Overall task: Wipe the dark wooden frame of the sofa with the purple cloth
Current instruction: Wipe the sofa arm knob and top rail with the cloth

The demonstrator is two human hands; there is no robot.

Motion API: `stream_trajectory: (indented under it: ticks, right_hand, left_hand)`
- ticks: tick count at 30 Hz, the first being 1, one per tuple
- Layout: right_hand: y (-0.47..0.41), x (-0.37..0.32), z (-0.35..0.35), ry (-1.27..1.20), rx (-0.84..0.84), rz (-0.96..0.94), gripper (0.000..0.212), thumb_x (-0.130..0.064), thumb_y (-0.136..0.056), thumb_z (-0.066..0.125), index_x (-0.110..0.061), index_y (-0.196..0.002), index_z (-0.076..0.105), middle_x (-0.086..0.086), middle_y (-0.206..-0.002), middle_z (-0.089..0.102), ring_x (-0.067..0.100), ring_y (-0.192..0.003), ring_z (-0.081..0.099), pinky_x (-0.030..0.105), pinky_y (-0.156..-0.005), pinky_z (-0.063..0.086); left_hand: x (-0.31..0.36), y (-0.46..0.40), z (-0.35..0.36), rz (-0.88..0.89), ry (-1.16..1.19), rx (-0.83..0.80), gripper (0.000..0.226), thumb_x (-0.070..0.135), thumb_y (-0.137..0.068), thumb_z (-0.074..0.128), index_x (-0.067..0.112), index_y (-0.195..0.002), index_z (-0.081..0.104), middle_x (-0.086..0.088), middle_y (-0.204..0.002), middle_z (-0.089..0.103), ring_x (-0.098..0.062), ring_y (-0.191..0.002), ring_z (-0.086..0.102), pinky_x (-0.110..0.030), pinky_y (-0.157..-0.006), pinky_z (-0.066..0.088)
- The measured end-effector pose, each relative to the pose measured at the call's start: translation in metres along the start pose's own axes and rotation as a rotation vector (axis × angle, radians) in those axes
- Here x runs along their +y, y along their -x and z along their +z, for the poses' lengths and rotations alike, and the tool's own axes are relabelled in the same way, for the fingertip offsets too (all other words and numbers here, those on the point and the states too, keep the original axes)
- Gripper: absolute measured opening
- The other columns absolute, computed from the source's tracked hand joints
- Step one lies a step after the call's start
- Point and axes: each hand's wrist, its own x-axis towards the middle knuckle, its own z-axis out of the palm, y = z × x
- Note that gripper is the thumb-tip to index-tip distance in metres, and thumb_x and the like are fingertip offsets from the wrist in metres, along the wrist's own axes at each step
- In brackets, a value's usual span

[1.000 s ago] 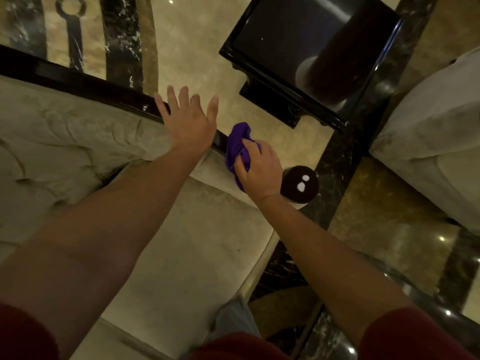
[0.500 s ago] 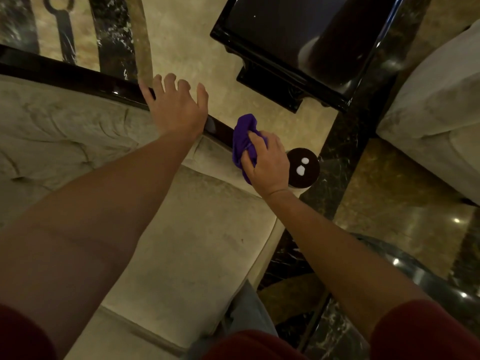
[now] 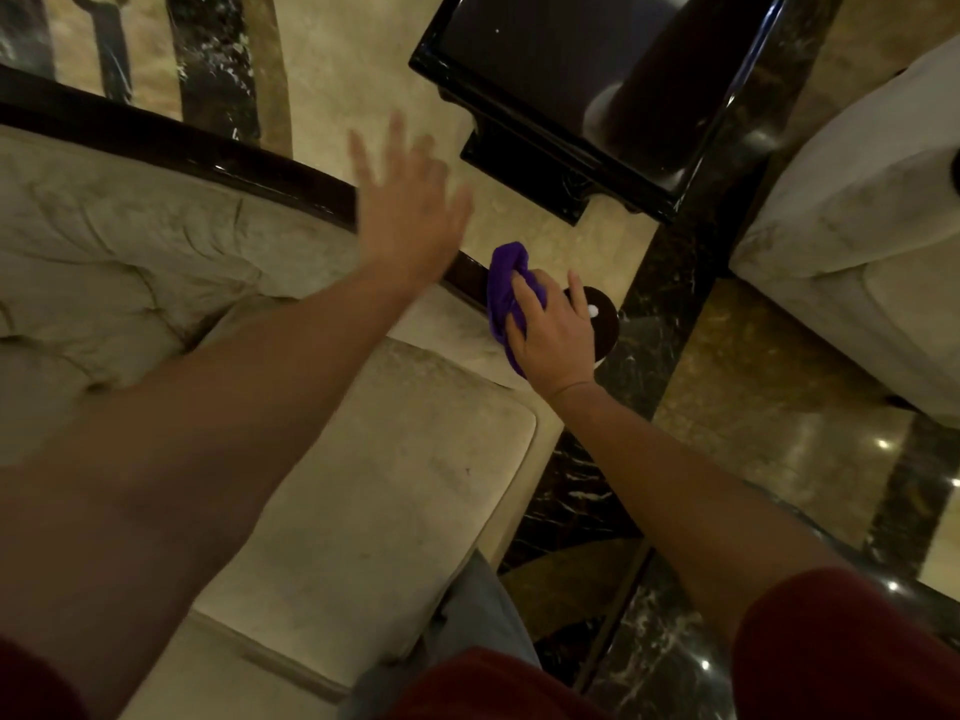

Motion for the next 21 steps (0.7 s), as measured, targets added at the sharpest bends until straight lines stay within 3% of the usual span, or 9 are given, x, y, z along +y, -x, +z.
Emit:
stream_trajectory:
  ticks: [4, 13, 15, 17, 21]
  right_hand:
    - [0.016, 0.025, -0.007, 0.114, -0.047, -0.029, 0.046, -0.036, -0.104, 0.051, -0.014, -0.144, 0.053, 0.018, -0.148, 0.058, 0.038, -0.143, 0.048, 0.062, -0.127, 0.022]
    - [0.027, 0.041, -0.007, 0.059, -0.067, 0.106, 0.044, -0.044, -0.1, 0.056, -0.023, -0.138, 0.06, 0.01, -0.157, 0.051, 0.035, -0.151, 0.039, 0.065, -0.127, 0.016]
    - [0.027, 0.039, -0.005, 0.024, -0.066, 0.199, 0.044, -0.04, -0.099, 0.06, -0.022, -0.139, 0.06, 0.01, -0.159, 0.048, 0.034, -0.152, 0.037, 0.065, -0.125, 0.022]
    - [0.027, 0.036, -0.006, -0.03, -0.058, 0.303, 0.046, -0.036, -0.098, 0.062, -0.019, -0.14, 0.059, 0.012, -0.16, 0.046, 0.035, -0.15, 0.039, 0.059, -0.119, 0.037]
    - [0.03, 0.049, -0.014, -0.132, -0.044, 0.502, 0.045, -0.035, -0.101, 0.059, -0.021, -0.143, 0.052, 0.012, -0.158, 0.045, 0.035, -0.133, 0.055, 0.048, -0.101, 0.051]
  left_hand:
    - [0.047, 0.027, 0.014, 0.079, -0.026, -0.113, 0.069, 0.053, -0.108, 0.016, 0.012, -0.138, 0.063, -0.012, -0.161, 0.044, -0.036, -0.16, 0.013, -0.065, -0.125, 0.005]
    - [0.045, 0.025, 0.02, 0.096, -0.109, -0.164, 0.059, 0.047, -0.106, 0.028, 0.01, -0.133, 0.065, -0.014, -0.156, 0.048, -0.037, -0.157, 0.02, -0.065, -0.125, 0.01]
    - [0.043, 0.026, 0.02, 0.104, -0.104, -0.149, 0.059, 0.046, -0.107, 0.028, 0.009, -0.131, 0.067, -0.013, -0.154, 0.05, -0.036, -0.157, 0.021, -0.064, -0.125, 0.01]
    - [0.041, 0.026, 0.019, 0.099, -0.108, -0.172, 0.06, 0.047, -0.107, 0.027, 0.01, -0.128, 0.069, -0.013, -0.151, 0.054, -0.037, -0.157, 0.022, -0.064, -0.125, 0.01]
    - [0.039, 0.024, 0.018, 0.131, -0.091, -0.249, 0.066, 0.053, -0.108, 0.021, 0.012, -0.134, 0.066, -0.013, -0.154, 0.051, -0.037, -0.157, 0.021, -0.063, -0.126, 0.007]
